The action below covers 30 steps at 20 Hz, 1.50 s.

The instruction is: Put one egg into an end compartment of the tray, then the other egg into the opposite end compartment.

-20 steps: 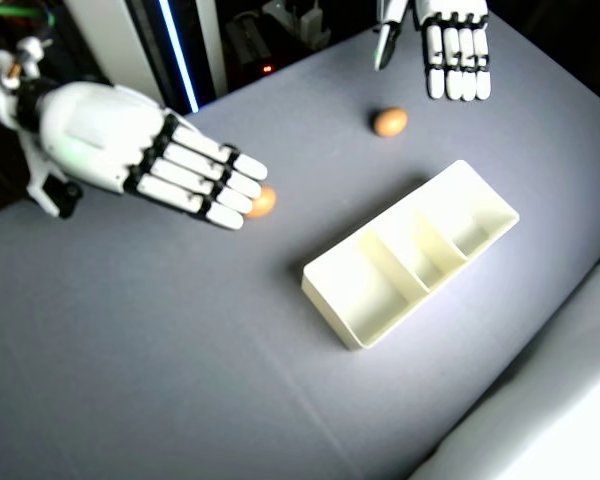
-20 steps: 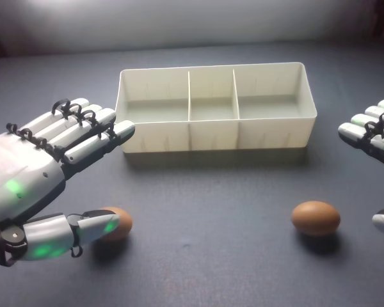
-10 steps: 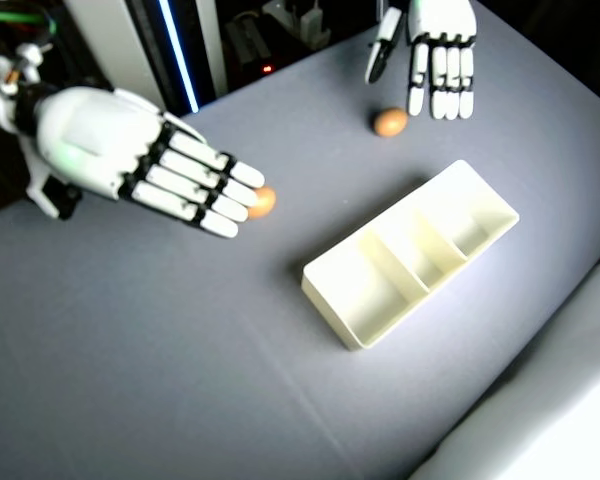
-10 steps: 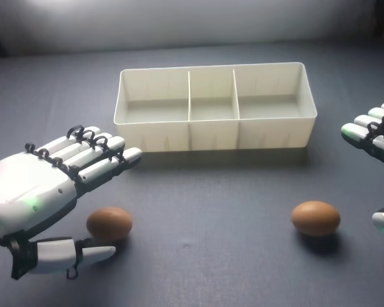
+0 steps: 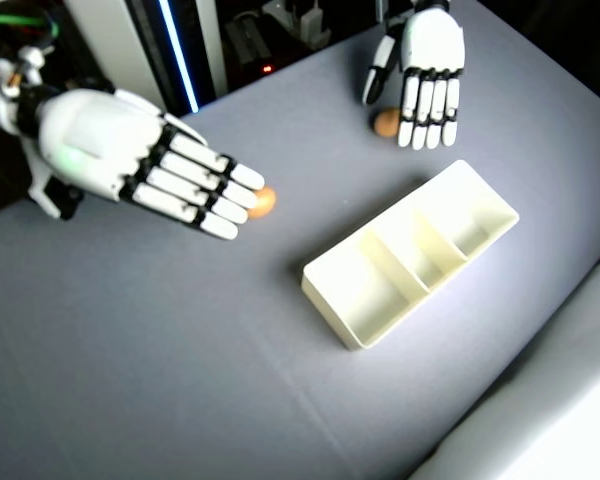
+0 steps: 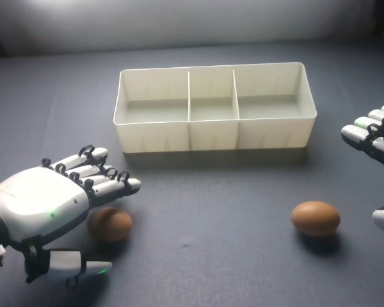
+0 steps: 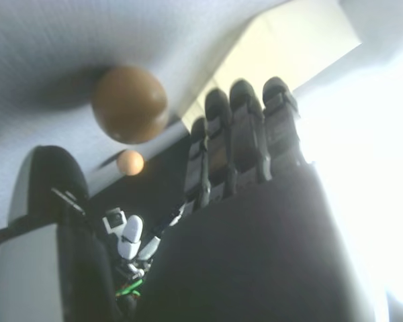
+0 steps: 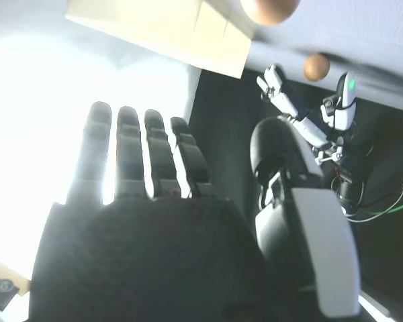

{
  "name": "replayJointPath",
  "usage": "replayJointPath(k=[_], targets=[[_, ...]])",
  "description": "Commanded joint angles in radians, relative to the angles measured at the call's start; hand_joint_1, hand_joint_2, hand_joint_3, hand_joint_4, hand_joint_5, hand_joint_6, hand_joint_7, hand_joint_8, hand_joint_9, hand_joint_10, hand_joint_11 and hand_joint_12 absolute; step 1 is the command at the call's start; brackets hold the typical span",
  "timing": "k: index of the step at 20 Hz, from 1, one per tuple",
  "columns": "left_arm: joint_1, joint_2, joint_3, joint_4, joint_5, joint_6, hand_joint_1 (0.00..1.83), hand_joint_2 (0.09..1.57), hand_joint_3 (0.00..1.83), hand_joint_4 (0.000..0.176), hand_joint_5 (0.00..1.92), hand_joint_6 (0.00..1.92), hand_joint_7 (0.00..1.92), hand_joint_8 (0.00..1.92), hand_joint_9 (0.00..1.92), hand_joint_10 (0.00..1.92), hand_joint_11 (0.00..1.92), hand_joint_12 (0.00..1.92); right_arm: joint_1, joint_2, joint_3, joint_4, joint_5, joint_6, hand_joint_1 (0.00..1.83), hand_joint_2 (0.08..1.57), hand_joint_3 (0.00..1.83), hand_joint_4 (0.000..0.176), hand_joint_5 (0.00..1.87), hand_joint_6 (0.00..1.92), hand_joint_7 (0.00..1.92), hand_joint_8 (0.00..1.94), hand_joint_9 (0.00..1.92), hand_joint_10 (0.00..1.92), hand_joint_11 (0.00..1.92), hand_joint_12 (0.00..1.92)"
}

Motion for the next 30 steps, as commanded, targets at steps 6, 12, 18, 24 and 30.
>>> replayJointPath(k=[6,12,18,24,30], targets=[[-0.033,-0.019,0.018,0.028,-0.108,-0.031,1.08,1.22,0.0,0.0,0.79,1.29,1.11,1.81,1.06,1.89,0.74,1.91,-0.001,0.001,0.004,0.003,0.126,0.006,0.19,1.39,0.02,0.0,0.0,0.0,0.0,0.0,0.0,0.0,0.0,0.0],[-0.04,0.023,-0.01,0.04,-0.22,-0.035,1.12,1.19,0.0,0.0,0.84,1.22,1.15,1.92,1.23,1.92,1.26,1.92,-0.004,0.001,0.003,0.005,0.139,0.014,0.2,1.39,0.02,0.0,0.0,0.0,0.0,0.0,0.0,0.0,0.0,0.0],[-0.145,0.051,-0.005,0.059,-0.264,-0.006,1.13,1.17,0.0,0.0,0.87,1.17,1.04,1.88,1.28,1.92,1.38,1.92,-0.004,0.001,0.001,0.006,0.148,0.016,0.2,1.39,0.01,0.0,0.0,0.0,0.0,0.0,0.0,0.0,0.0,0.0],[-0.365,-0.028,0.113,0.057,-0.113,0.009,1.22,1.2,0.0,0.0,0.81,1.02,0.87,1.49,1.05,1.79,1.1,1.92,-0.009,-0.002,0.003,0.009,0.15,0.016,0.18,1.39,0.01,0.0,0.0,0.0,0.0,0.0,0.0,0.0,0.0,0.0],[-0.551,-0.168,0.276,-0.002,0.136,0.077,1.09,1.23,0.02,0.0,0.75,1.36,1.22,1.92,1.44,1.92,1.57,1.92,-0.015,-0.016,0.011,0.008,0.15,0.026,0.23,1.39,0.01,0.0,0.0,0.0,0.0,0.0,0.0,0.0,0.0,0.0]])
